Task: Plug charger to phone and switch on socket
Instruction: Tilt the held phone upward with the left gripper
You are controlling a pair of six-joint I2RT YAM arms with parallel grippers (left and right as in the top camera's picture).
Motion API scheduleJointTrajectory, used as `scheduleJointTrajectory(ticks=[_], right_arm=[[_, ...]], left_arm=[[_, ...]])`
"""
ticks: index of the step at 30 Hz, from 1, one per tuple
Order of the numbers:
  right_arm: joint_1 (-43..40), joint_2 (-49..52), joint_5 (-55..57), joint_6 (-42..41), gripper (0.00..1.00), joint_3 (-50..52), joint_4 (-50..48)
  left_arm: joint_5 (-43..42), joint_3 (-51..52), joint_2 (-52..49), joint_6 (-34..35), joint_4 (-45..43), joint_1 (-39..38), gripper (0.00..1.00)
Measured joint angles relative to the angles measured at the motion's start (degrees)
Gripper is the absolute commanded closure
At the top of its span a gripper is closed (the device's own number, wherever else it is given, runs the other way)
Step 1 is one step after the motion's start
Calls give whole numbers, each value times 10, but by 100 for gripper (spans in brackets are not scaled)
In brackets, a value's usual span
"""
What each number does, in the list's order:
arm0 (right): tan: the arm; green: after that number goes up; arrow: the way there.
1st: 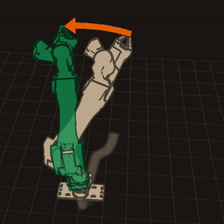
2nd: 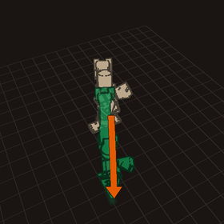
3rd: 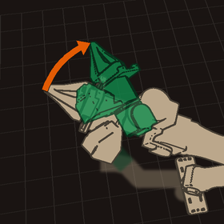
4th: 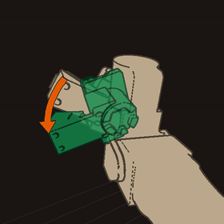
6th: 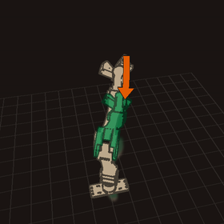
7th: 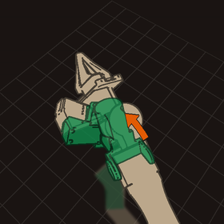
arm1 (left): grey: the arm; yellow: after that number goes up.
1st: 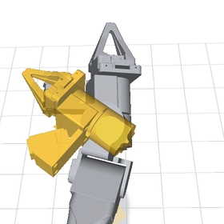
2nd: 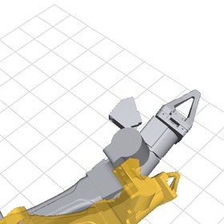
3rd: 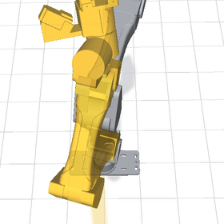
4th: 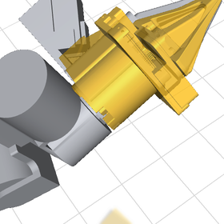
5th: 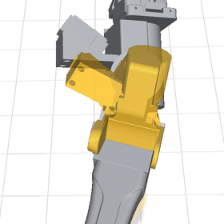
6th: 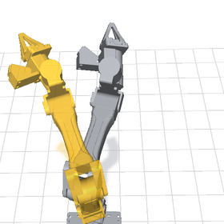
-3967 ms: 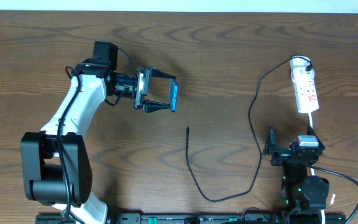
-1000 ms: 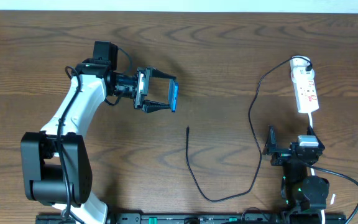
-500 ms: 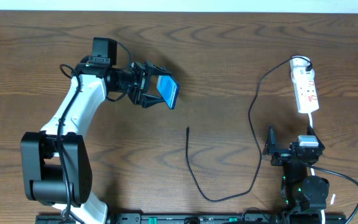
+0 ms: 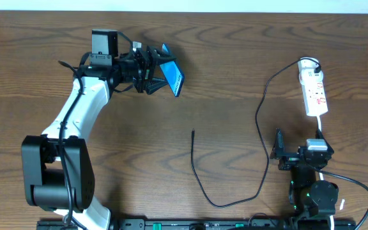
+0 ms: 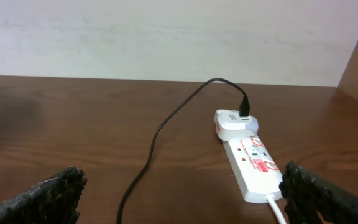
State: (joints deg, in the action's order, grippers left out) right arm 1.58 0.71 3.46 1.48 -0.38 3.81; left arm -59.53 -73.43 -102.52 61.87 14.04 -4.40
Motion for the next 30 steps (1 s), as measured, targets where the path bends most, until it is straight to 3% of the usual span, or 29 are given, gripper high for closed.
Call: scheduleJointTrajectory(ticks=[11,30], right_arm=[[0,0,0,0,1,0,0],[0,0,0,0,1,0,-5]], left_arm=[[59,0,0,28,-34,0,93],[87,0,0,74,-113,0,93]])
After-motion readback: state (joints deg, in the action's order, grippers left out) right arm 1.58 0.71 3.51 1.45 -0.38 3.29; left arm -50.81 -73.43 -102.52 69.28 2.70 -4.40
